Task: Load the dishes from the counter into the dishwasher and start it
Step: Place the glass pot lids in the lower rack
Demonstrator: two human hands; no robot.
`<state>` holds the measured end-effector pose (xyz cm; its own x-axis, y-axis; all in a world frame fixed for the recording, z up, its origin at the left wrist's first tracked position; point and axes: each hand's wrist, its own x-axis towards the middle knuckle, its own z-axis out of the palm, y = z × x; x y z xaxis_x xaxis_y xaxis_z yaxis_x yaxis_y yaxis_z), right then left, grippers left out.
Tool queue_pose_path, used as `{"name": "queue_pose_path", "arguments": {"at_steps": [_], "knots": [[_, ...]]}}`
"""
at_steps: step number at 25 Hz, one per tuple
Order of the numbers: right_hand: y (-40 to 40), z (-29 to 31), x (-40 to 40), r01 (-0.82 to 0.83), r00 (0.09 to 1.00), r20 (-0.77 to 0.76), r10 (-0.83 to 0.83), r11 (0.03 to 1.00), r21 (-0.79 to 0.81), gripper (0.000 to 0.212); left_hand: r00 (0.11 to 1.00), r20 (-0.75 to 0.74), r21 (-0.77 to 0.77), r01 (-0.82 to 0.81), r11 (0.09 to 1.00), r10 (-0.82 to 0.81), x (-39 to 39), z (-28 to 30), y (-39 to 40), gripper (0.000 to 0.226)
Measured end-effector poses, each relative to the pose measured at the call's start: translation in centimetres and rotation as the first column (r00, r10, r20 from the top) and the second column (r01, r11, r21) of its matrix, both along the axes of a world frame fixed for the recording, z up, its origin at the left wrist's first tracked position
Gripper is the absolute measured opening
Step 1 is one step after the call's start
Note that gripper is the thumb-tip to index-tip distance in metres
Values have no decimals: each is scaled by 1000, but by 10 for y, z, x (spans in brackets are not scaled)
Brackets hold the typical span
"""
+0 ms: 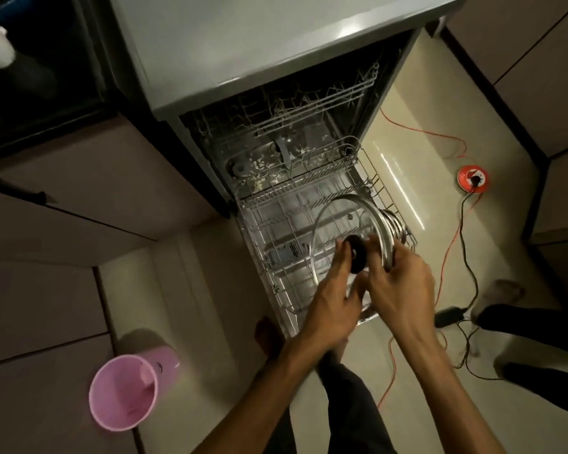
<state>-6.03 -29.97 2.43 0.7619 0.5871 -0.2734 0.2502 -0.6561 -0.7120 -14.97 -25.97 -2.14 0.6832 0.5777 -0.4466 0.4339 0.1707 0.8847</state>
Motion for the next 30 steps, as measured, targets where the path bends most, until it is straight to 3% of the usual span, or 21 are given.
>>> {"name": "queue_pose_path", "arguments": {"at_steps": [9, 17, 22, 25, 30], "knots": [[-41, -109, 94, 39, 978, 209, -8, 989, -142, 26, 994, 60, -160, 98, 982, -89, 99, -113, -51, 71], [-26, -209, 158, -17, 954, 293, 69, 985, -174, 16, 988, 146, -166, -19, 986, 43, 173, -225, -52, 63], [-12, -261, 189, -125, 911, 359, 201, 967, -224, 15, 974, 164, -281, -104, 954, 155, 206, -283, -47, 55], [-12, -282, 203, -158, 902, 358, 243, 955, -251, 15, 966, 163, -346, -133, 929, 200, 221, -300, -54, 45], [-16, -304, 220, -194, 916, 300, 268, 947, -256, 19, 958, 133, -434, -175, 884, 255, 237, -321, -64, 50]]}}
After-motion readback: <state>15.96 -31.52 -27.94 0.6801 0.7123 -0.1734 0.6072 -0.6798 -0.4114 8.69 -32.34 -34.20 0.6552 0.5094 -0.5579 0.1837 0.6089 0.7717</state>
